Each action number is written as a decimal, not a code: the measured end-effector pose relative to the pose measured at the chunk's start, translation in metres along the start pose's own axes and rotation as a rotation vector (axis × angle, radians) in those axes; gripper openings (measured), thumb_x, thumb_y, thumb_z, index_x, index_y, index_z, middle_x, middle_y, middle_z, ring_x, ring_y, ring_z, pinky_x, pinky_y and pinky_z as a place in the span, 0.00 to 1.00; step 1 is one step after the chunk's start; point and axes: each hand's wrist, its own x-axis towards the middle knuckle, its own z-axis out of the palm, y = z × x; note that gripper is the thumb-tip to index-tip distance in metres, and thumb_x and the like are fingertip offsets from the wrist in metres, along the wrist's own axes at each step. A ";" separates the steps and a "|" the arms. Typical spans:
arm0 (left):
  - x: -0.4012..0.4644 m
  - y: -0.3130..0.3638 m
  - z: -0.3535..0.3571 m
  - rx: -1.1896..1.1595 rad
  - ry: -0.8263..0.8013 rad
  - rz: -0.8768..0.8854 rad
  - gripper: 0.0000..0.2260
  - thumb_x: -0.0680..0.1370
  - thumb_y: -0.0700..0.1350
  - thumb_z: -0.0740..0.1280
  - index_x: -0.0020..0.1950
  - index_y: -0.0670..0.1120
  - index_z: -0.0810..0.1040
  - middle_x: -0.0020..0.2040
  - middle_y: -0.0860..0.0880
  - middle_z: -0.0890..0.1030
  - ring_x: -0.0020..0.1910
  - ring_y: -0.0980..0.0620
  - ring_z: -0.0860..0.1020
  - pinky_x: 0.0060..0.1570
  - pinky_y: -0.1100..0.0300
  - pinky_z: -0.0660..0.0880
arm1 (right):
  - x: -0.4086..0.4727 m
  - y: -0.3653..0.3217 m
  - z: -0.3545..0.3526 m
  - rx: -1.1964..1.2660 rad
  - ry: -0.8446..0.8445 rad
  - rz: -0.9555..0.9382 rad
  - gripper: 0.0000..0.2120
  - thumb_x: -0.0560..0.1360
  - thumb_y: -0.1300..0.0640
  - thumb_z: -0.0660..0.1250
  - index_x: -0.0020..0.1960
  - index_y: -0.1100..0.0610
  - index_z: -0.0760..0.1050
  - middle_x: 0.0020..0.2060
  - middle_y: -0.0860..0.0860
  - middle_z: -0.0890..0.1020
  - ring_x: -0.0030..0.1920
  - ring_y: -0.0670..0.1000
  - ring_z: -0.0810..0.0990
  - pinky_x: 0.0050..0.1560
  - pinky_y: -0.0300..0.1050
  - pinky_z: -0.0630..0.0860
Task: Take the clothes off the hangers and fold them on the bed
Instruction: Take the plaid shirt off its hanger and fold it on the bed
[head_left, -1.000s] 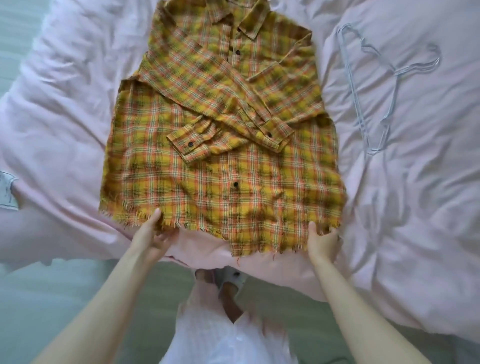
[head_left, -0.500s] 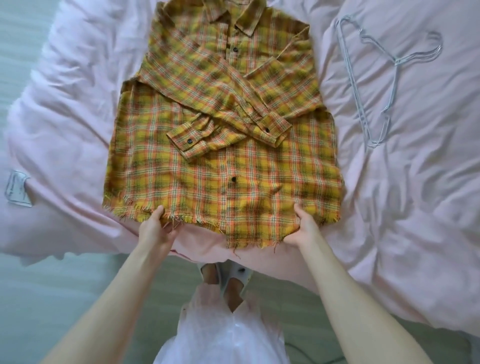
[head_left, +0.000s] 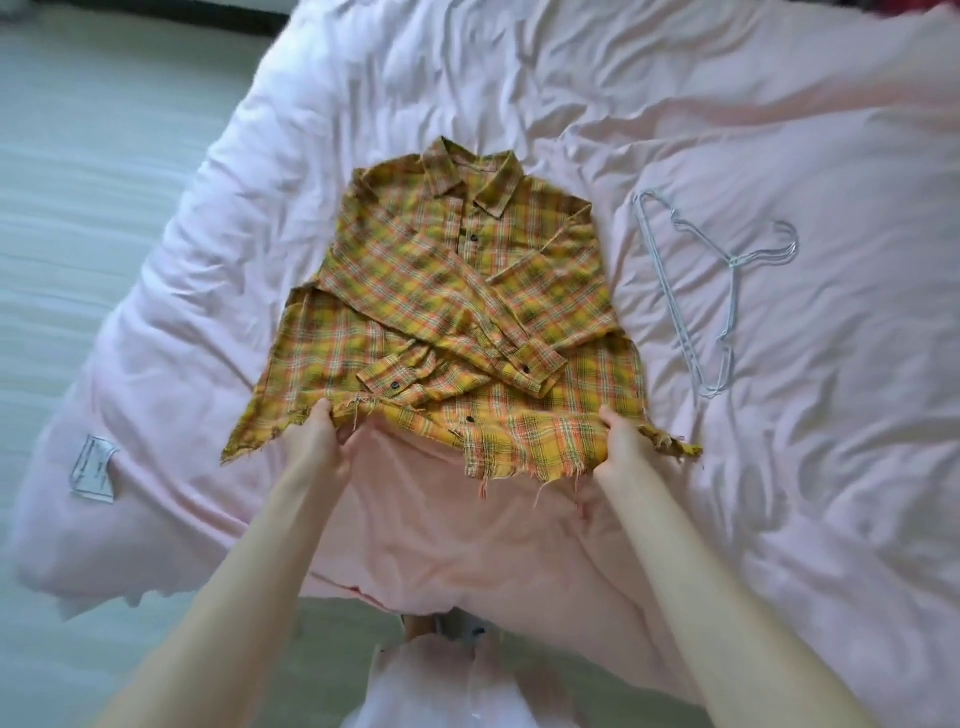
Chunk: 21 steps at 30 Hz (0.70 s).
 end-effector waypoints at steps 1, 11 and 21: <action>0.000 0.009 0.010 -0.010 -0.002 0.022 0.15 0.80 0.35 0.60 0.65 0.32 0.67 0.47 0.39 0.77 0.38 0.47 0.81 0.40 0.50 0.80 | -0.001 -0.010 0.007 0.002 -0.002 -0.038 0.13 0.73 0.59 0.69 0.57 0.61 0.74 0.53 0.56 0.79 0.53 0.59 0.80 0.54 0.59 0.77; 0.067 0.103 0.138 0.030 -0.076 0.046 0.06 0.78 0.36 0.63 0.53 0.34 0.74 0.53 0.38 0.79 0.46 0.46 0.82 0.43 0.54 0.81 | 0.033 -0.115 0.129 -0.071 0.018 -0.218 0.21 0.71 0.56 0.69 0.61 0.63 0.73 0.57 0.56 0.79 0.55 0.58 0.78 0.61 0.58 0.73; 0.186 0.149 0.255 0.141 -0.085 -0.002 0.12 0.79 0.40 0.63 0.61 0.36 0.71 0.47 0.42 0.80 0.32 0.51 0.83 0.41 0.56 0.82 | 0.117 -0.198 0.258 -0.058 -0.019 -0.154 0.16 0.72 0.56 0.69 0.58 0.60 0.76 0.52 0.55 0.82 0.51 0.57 0.81 0.55 0.59 0.77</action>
